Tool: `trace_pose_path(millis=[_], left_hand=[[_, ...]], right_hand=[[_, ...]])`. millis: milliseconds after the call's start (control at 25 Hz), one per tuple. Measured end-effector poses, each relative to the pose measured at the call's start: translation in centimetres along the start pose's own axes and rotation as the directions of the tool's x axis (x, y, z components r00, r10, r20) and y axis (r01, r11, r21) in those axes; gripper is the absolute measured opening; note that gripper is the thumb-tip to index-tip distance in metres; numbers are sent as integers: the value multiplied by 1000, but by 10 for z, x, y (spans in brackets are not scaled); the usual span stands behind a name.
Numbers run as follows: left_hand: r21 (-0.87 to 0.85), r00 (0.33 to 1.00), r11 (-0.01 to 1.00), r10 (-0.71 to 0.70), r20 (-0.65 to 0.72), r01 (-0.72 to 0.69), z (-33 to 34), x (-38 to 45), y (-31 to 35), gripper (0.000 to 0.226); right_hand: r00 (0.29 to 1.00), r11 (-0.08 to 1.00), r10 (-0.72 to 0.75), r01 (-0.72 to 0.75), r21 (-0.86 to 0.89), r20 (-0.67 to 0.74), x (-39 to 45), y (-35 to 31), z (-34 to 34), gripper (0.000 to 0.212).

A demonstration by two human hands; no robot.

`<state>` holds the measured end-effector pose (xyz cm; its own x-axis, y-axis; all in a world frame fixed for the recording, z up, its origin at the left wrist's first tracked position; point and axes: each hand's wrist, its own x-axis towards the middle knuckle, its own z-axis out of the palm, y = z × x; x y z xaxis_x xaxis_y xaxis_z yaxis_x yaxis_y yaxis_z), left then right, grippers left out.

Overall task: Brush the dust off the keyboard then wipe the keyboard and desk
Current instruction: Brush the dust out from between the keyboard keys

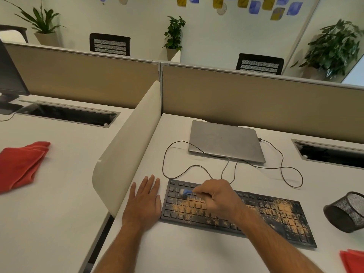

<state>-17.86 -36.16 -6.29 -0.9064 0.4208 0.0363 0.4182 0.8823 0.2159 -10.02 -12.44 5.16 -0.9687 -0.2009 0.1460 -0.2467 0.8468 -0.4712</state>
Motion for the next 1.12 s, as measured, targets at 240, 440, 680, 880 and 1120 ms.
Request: trace_pose_path(millis=[240,440,680,880,1120], left_hand=[[-8,1000,1000,-4,0,4,-1,-1,1,76],[7,1000,1000,-5,14,5,-1,-1,1,76],[16,1000,1000,-9,14,9,-2,0,2,77],[18,1000,1000,-9,12,9,-3,-1,2,77],[27,1000,1000,-7,25,6,-4,-1,2,78]], right_hand=[[997,999,-46,46,4,69,-3,-1,3,20],[992,996,-56,63,-55,112,-2,1,5,21],[999,1000,-29,29,-4,20,-4,5,0,22],[993,998,-49,53,-29,103,-9,6,-4,21],[987,991,-33,53,-124,158,-10,7,-2,19]])
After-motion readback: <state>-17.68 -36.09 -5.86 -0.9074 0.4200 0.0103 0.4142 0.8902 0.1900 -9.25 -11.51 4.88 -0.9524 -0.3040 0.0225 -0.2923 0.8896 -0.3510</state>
